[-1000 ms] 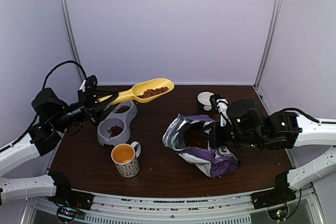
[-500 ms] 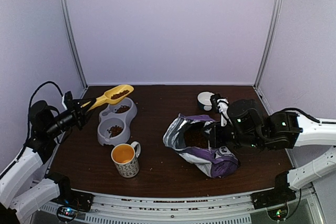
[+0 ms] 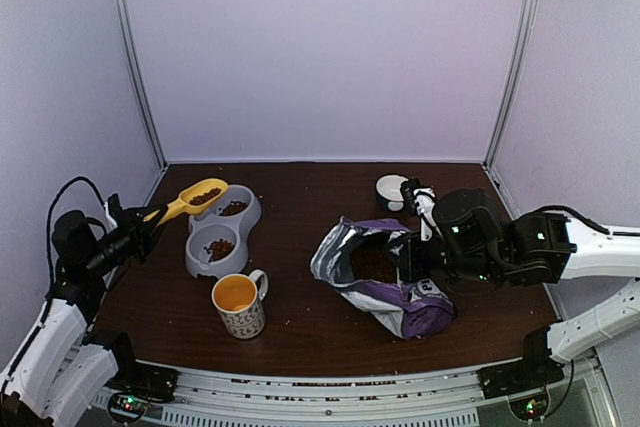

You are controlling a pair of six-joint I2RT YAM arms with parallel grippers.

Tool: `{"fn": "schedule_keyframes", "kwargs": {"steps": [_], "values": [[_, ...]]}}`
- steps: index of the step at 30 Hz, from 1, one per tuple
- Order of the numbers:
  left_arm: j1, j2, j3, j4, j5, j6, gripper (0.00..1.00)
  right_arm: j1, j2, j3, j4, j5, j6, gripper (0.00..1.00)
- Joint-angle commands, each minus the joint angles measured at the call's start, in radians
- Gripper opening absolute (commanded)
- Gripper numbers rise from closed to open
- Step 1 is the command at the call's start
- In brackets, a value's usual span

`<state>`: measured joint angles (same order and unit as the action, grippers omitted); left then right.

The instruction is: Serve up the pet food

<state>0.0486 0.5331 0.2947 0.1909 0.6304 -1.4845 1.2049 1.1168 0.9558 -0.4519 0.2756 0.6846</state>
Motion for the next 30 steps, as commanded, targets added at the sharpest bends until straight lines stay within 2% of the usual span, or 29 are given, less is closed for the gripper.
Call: {"fn": "schedule_keyframes", "kwargs": {"steps": [1,7,18,30], "values": [[0.035,-0.06,-0.019,-0.075,0.019,0.099,0.0,0.004,-0.01,0.014,0.065,0.041,-0.007,0.0],[0.055,-0.146,-0.082,-0.187,-0.017,0.149,0.0,0.005,-0.009,0.016,0.067,0.043,-0.01,0.0],[0.058,-0.214,-0.057,-0.386,-0.091,0.277,0.0,0.005,-0.011,0.009,0.071,0.039,-0.004,0.0],[0.058,-0.105,0.11,-0.612,-0.115,0.559,0.0,0.005,0.006,0.012,0.082,0.025,-0.01,0.0]]}}
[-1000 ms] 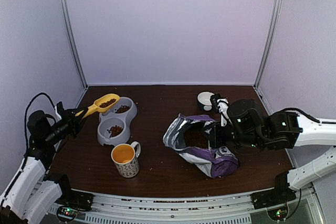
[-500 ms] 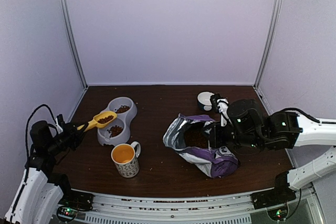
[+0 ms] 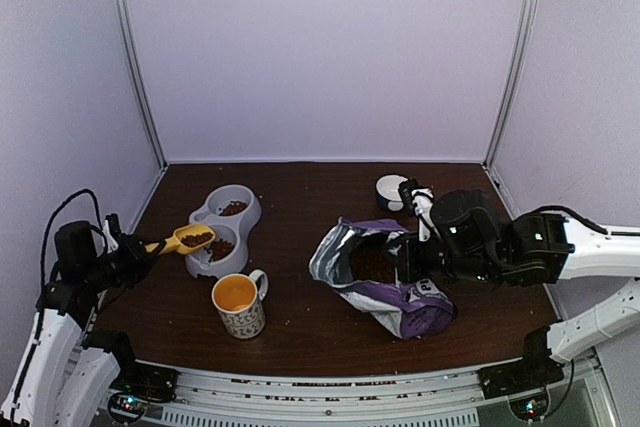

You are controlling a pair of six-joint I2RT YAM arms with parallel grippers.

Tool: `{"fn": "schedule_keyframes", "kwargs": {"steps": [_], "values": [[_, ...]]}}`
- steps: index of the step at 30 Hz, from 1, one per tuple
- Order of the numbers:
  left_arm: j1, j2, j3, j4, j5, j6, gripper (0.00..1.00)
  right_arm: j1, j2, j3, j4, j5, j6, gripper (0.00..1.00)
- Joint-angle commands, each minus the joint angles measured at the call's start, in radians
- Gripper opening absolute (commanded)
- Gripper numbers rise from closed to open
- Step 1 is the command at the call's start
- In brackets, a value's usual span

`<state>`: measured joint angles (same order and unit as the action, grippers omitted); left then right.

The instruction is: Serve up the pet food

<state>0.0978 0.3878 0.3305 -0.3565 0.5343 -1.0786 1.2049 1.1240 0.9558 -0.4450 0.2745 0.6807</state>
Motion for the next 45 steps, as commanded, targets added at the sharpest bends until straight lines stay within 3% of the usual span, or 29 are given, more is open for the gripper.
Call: {"fn": "schedule_keyframes", "kwargs": {"steps": [1,7,17,41,45], "values": [[0.009,0.058,0.095,-0.091,-0.023,0.194,0.0,0.004,-0.002,0.011,0.075,0.026,-0.006,0.0],[0.009,0.19,0.234,-0.256,-0.042,0.421,0.0,0.004,-0.003,0.014,0.075,0.026,-0.013,0.0],[0.008,0.295,0.308,-0.227,-0.033,0.478,0.0,0.005,-0.009,0.013,0.064,0.035,-0.008,0.0],[-0.024,0.45,0.534,-0.424,-0.043,0.756,0.0,0.004,0.02,0.033,0.062,0.035,-0.02,0.0],[-0.025,0.401,0.543,-0.416,-0.171,0.715,0.0,0.004,0.015,0.034,0.06,0.037,-0.019,0.0]]}}
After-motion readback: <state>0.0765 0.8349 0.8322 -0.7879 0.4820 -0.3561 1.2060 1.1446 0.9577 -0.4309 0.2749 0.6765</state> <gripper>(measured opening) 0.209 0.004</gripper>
